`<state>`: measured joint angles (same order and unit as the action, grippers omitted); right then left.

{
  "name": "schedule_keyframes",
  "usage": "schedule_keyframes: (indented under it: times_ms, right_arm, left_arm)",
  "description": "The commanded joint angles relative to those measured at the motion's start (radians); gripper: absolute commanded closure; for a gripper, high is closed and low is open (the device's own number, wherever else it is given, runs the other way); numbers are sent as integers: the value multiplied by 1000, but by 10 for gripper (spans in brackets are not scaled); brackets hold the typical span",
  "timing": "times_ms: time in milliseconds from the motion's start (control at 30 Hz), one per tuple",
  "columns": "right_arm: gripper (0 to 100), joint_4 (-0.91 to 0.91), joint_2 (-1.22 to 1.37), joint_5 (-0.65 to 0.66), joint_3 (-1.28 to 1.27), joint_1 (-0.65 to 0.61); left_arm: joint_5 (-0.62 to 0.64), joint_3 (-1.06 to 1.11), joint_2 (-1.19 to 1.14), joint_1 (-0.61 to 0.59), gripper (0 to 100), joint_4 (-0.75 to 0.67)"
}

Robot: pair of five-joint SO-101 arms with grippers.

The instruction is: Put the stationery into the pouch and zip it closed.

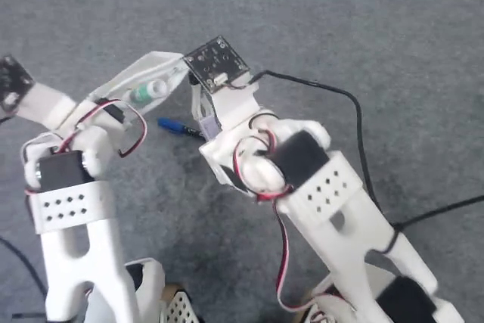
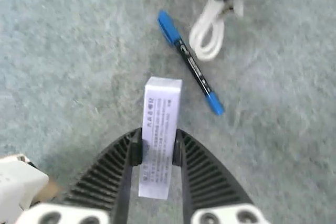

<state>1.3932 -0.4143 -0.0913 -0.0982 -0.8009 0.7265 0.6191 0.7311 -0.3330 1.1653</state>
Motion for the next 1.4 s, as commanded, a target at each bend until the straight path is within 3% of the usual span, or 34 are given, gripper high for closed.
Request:
schedule_keyframes:
  times_ms: [0,233,567,867,1100,1367]
  right_arm:
    - [991,-53,-157,-12,-44,-18]
    - [991,-246,-340,-130,-245,-16]
    - [991,-745,-654,-241,-694,-18]
    - [991,-1279,-900,-239,-1080,-18]
    - [991,-1696,-924,-236,-1274,-18]
    - [991,-1840,-799,-236,-1277,-18]
  left_arm:
    - [-21,-42,20,21,990,6]
    - [-23,8,144,60,990,8]
    - [-57,45,193,83,990,-17]
    - [-101,42,293,161,990,41]
    - [-100,85,328,163,990,2]
    - [-100,87,328,164,990,0]
